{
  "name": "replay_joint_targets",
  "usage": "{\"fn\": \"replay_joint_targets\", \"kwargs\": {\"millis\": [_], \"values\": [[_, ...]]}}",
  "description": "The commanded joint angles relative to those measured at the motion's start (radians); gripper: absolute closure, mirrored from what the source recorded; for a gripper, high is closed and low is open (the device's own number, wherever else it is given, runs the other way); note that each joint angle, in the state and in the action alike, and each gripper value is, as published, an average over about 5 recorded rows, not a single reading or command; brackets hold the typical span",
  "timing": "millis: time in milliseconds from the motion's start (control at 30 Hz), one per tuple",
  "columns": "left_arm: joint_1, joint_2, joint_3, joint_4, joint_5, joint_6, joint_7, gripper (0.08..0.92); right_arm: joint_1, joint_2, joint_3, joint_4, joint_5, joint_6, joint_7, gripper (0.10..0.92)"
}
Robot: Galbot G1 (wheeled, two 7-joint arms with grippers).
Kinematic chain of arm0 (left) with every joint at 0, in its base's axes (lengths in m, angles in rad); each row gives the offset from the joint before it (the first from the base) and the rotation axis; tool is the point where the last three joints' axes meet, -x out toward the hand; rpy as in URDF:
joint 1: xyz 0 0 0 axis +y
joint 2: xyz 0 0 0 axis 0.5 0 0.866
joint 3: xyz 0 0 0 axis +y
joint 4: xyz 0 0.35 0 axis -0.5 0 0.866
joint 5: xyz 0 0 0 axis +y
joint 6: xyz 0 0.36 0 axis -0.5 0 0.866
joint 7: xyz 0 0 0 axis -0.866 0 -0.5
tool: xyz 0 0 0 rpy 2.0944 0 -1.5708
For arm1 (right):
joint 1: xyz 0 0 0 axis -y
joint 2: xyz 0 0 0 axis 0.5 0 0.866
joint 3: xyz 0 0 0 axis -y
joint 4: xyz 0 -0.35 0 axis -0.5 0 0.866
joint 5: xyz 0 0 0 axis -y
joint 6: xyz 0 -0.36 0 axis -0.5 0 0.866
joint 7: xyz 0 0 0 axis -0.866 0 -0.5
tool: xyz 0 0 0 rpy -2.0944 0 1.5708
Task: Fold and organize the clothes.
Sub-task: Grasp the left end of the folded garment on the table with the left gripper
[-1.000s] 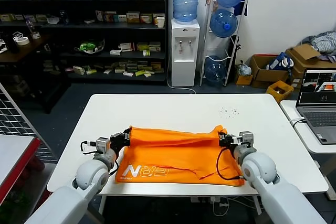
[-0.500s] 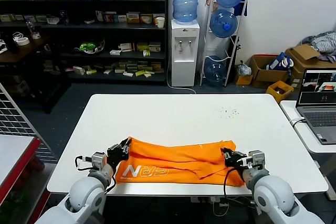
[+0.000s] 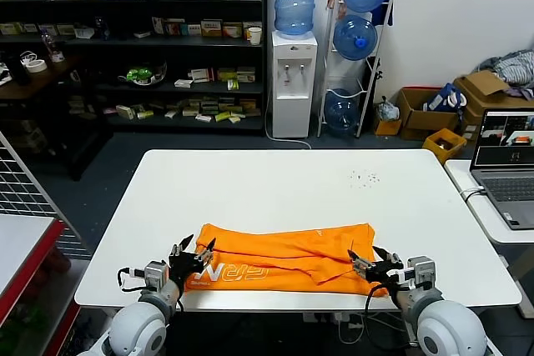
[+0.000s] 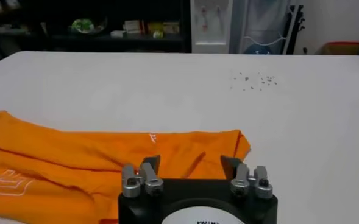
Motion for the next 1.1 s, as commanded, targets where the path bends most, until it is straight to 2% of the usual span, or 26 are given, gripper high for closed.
{"fn": "replay_joint_targets", "kwargs": {"millis": [33, 200, 433, 933, 1100], "values": [[0.019, -0.051, -0.005, 0.095, 0.028, -0.039, 0.015, 0.262, -0.044, 0.01, 0.027, 0.022, -0.015, 0.0, -0.005, 0.235], [-0.007, -0.075, 0.002, 0.164, 0.045, -0.061, 0.031, 0.183, -0.044, 0.011, 0.028, 0.02, -0.015, 0.0, -0.005, 0.204], [-0.017, -0.08, 0.01, 0.206, 0.06, -0.101, 0.053, 0.197, -0.046, 0.01, 0.031, 0.015, -0.015, -0.001, -0.006, 0.203], [-0.005, -0.088, 0.013, 0.16, 0.063, -0.128, 0.022, 0.614, -0.044, 0.024, 0.022, 0.003, -0.019, 0.0, -0.006, 0.203], [0.0, -0.066, 0.018, 0.102, 0.051, -0.098, -0.009, 0.761, -0.043, 0.029, 0.019, 0.002, -0.023, 0.001, -0.007, 0.203]]}}
